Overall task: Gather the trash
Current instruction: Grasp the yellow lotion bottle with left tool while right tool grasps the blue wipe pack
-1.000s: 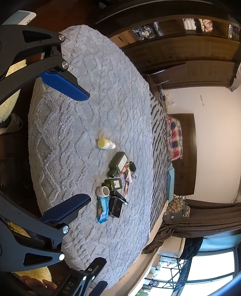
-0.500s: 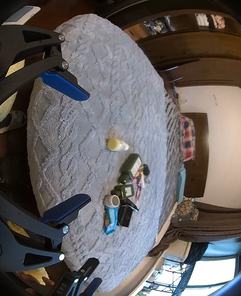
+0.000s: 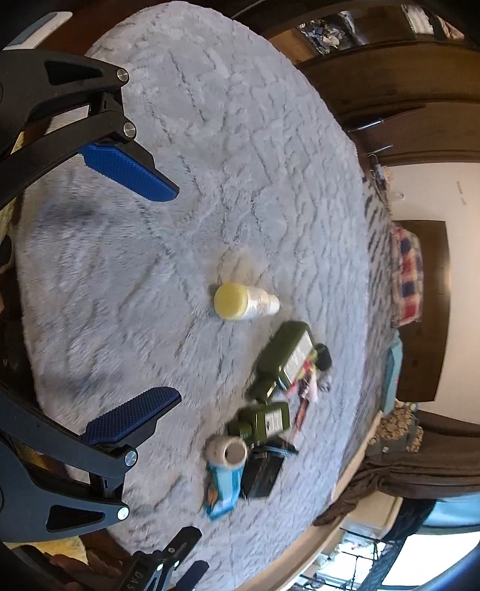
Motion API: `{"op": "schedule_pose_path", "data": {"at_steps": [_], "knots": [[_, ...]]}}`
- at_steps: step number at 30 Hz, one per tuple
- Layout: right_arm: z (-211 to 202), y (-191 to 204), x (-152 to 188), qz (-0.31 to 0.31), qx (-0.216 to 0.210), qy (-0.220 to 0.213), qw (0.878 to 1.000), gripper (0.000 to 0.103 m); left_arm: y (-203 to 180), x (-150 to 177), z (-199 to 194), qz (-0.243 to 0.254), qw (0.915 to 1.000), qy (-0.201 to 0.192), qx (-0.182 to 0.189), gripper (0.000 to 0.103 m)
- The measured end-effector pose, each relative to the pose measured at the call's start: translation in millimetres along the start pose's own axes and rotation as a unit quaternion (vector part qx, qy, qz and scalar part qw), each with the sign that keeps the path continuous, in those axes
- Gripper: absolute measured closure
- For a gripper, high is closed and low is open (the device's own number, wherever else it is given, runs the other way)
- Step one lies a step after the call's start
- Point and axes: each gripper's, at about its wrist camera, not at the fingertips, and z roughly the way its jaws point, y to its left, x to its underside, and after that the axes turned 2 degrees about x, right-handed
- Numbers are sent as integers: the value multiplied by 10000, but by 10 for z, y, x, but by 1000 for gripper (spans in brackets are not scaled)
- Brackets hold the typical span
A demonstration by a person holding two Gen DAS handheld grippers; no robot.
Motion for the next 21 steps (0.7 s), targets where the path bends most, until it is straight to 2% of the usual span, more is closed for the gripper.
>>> {"op": "schedule_pose_path", "data": {"at_steps": [4, 10, 19, 21], "knots": [[260, 43, -26, -212, 82, 204, 9995, 3, 41, -108, 241, 24, 9999, 108, -84, 8], [520, 114, -121, -277, -13, 347, 9990, 3, 48, -267, 576, 98, 9995, 299, -72, 8], [730, 283, -284, -373, -229, 380, 9983, 3, 72, -463, 953, 43, 9989, 465, 3, 23], [752, 304, -306, -359, -282, 396, 9982, 3, 67, -493, 980, 95, 9989, 453, -6, 30]]}}
